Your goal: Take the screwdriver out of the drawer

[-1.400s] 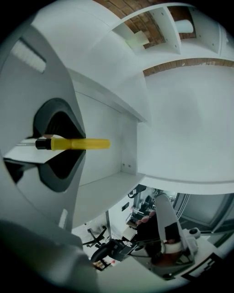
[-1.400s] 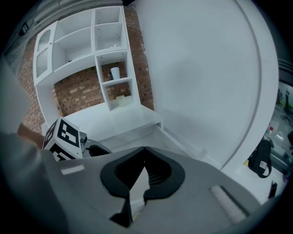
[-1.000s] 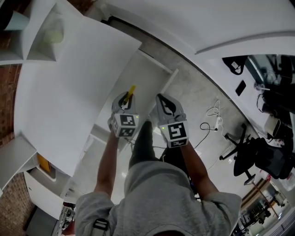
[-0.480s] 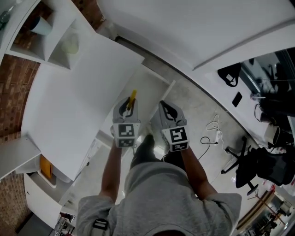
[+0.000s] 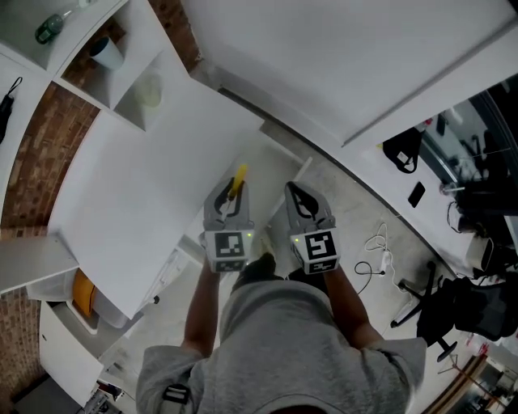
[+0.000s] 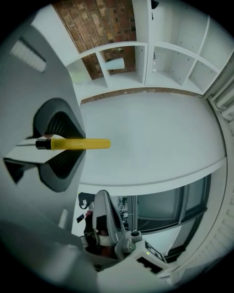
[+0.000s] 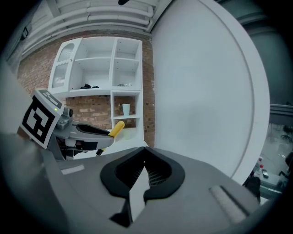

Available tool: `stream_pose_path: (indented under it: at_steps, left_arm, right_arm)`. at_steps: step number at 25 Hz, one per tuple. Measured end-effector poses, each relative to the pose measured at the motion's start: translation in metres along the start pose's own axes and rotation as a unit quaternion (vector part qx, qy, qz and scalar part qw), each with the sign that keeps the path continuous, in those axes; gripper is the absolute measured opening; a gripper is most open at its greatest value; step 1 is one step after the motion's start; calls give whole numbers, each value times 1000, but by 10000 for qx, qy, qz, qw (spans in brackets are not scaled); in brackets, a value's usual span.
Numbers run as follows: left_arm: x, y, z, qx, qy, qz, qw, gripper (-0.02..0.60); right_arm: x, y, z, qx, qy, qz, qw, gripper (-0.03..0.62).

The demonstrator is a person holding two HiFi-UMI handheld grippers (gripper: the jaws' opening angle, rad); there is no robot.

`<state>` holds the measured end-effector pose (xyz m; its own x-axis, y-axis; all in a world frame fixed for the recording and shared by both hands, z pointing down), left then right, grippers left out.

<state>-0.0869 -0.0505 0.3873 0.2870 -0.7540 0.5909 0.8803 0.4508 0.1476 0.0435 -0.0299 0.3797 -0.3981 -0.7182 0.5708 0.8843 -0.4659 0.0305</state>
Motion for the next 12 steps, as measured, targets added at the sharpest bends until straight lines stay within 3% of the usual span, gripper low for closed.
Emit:
stream_pose_path:
  at_steps: [7,12]
  left_arm:
    - [-34,-8,-16,-172,579,-135,9981,81]
    - [-58,-18,-14,-296,735,-352,9962,81]
  right_arm:
    - [-18,-19,-30,-229,404,-48,9989,3]
    - [-28,-33,-44,-382,640,-150,9971,3]
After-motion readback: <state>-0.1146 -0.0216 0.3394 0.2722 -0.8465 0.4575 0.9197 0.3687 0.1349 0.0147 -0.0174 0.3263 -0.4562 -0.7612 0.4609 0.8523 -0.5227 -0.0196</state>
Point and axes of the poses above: the fingertips, and each gripper's own axes: x forward along the fingers, y to its right, z out of its underside, the point moved 3 cm from there along -x, backward along the fingers, and after that the axes turned 13 degrees about -y, right-handed, at the moved point
